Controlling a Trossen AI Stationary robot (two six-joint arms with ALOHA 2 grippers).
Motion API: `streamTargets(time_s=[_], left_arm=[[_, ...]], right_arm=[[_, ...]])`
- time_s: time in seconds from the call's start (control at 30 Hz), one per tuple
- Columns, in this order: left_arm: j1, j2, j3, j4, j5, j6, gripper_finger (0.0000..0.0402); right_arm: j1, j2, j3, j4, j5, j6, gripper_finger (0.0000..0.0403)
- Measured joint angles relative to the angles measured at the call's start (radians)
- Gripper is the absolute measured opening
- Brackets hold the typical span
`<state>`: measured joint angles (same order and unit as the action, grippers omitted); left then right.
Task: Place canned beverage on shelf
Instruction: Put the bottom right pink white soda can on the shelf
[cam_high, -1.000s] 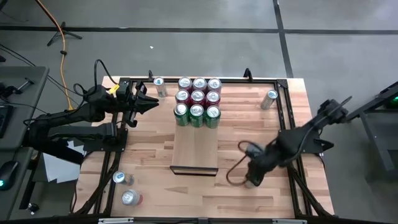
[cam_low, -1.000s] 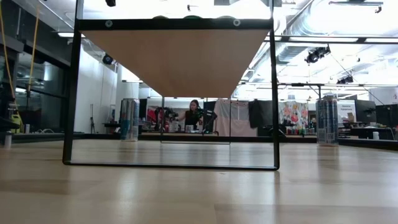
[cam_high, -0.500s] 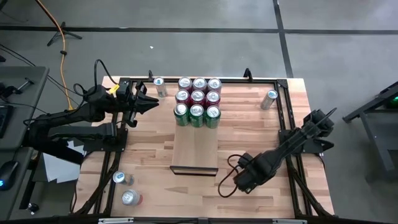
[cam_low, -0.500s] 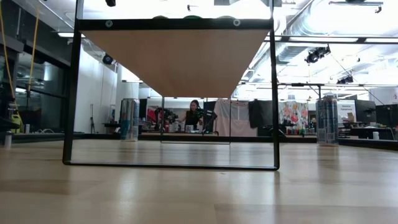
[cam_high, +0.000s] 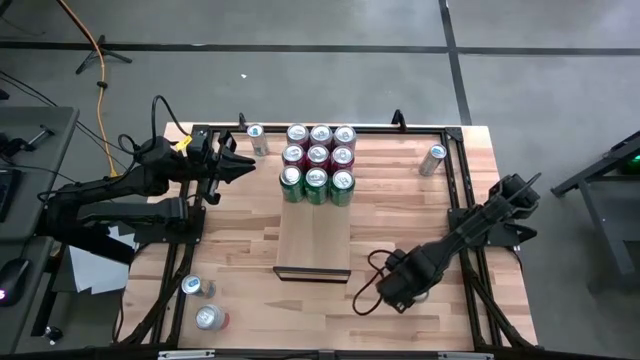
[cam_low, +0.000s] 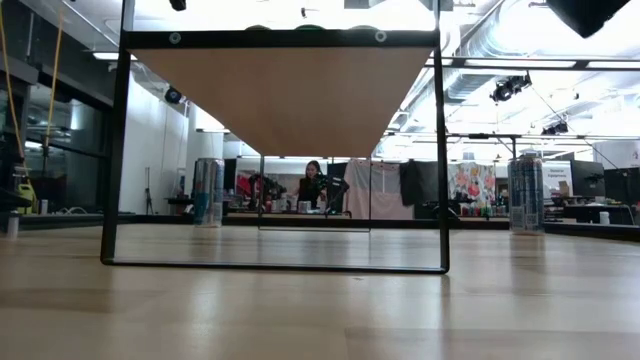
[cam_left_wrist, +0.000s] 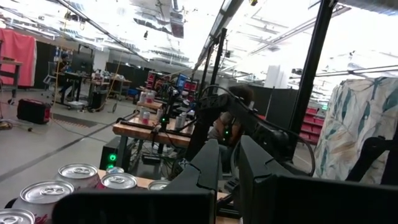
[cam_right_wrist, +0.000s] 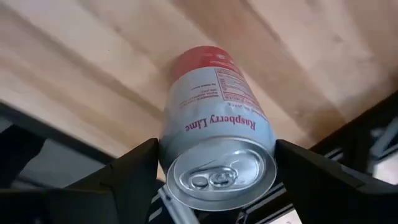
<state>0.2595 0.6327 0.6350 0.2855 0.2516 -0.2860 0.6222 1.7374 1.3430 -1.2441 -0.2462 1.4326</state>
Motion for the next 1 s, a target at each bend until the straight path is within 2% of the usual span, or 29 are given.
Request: streamTargets(time_s=[0.27,0.53,0.8,1.0], left_arm=[[0.004,0.0,0.0,0.0,0.001,0.001,0.0001],[0.009,0.0,0.0,0.0,0.001,0.002,0.0001],[0.009,0.0,0.0,0.0,0.0,0.002,0.0001],[0.009,0.0,0.0,0.0,0.0,0.001,0.0001]], right_arm=[[-0.001,0.002,-0.012,0.02,-0.01,-0.076,0.0296],[-0.009,0.003,-0.012,0.016,0.006,-0.128,0.0274],[-0.025,0.005,-0.016,0.021,0.032,-0.159,0.0299],[-0.027,0.008,-0.017,0.027,0.041,-0.159,0.0303]])
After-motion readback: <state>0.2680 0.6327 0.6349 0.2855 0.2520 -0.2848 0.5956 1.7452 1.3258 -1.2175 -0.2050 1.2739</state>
